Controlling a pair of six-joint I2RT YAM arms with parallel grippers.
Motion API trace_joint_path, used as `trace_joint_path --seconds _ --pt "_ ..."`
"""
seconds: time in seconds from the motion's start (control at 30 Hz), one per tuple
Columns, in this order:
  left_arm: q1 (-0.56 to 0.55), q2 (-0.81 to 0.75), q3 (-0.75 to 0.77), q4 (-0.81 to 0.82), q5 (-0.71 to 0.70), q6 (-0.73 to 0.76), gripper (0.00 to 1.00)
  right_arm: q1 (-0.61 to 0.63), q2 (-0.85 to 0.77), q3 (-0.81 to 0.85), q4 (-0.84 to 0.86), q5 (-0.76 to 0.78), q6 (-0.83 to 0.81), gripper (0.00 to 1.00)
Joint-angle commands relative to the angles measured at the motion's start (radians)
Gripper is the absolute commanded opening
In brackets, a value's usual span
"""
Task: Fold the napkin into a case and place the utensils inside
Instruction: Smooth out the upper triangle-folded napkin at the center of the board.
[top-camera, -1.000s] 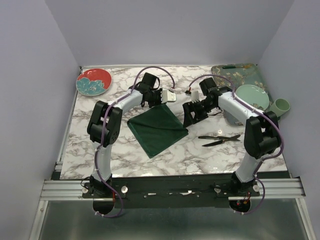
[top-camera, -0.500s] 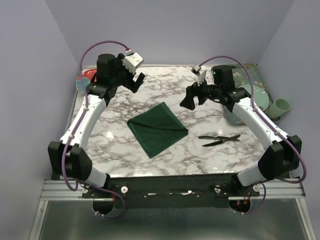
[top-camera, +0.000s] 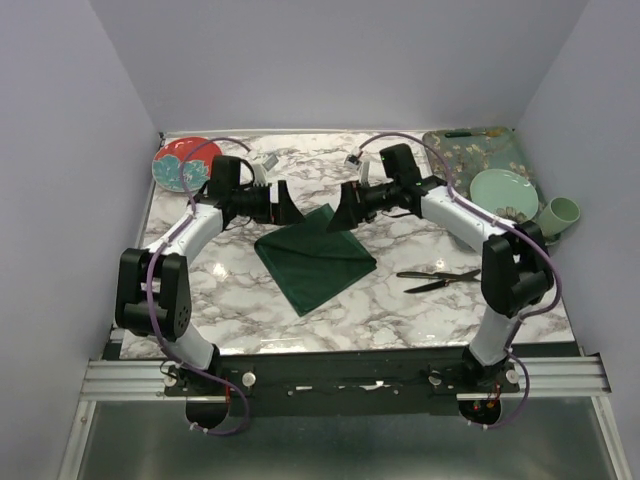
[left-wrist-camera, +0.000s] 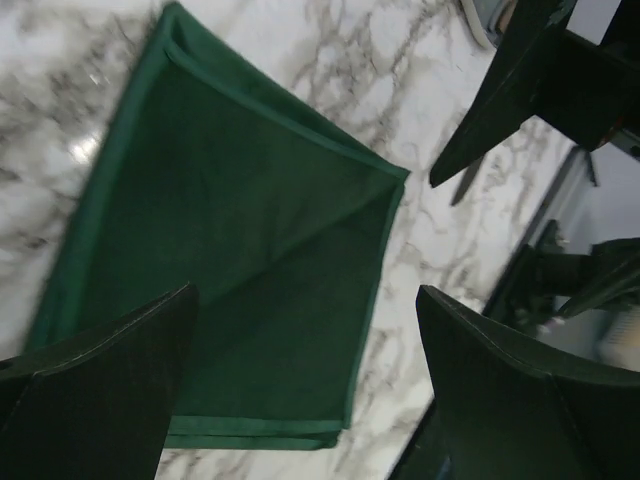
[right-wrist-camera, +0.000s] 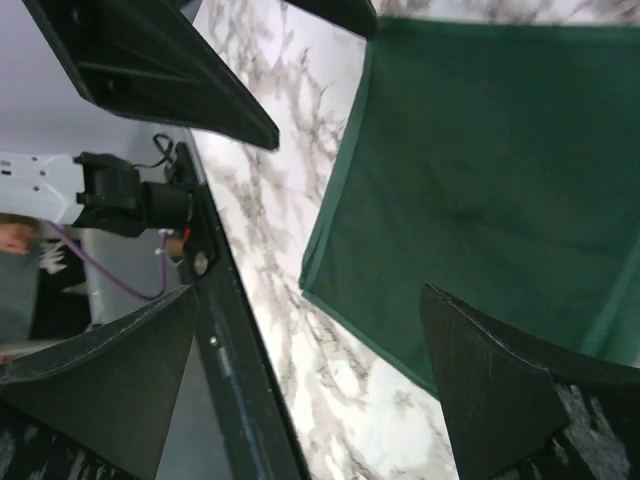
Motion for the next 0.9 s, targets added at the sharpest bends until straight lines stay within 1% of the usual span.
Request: trace_joint_path --seconds 0.0,0.17,0.43,0.63,0.87 --pt "-0.003 0.043 -0.096 0.133 0.168 -0.246 0.99 0.031 0.083 -0.022 0.071 -0.105 0.128 1.00" --pt "-0.001 0.132 -0.099 0.141 0.173 -0.253 0.99 0.029 0.190 -0.022 0.119 -0.149 0.192 1.00" --pt "-0.001 0.224 -0.096 0.166 0.193 -0.283 0.99 0.045 0.266 -0.052 0.213 -0.198 0.303 1.00" --pt "0.017 0.299 -0.099 0.192 0.195 -0.286 0.99 0.039 0.319 -0.068 0.216 -0.189 0.303 1.00" --pt "0.062 0.376 -0.099 0.203 0.228 -0.274 0.99 0.003 0.364 -0.137 0.216 -0.152 0.311 1.00"
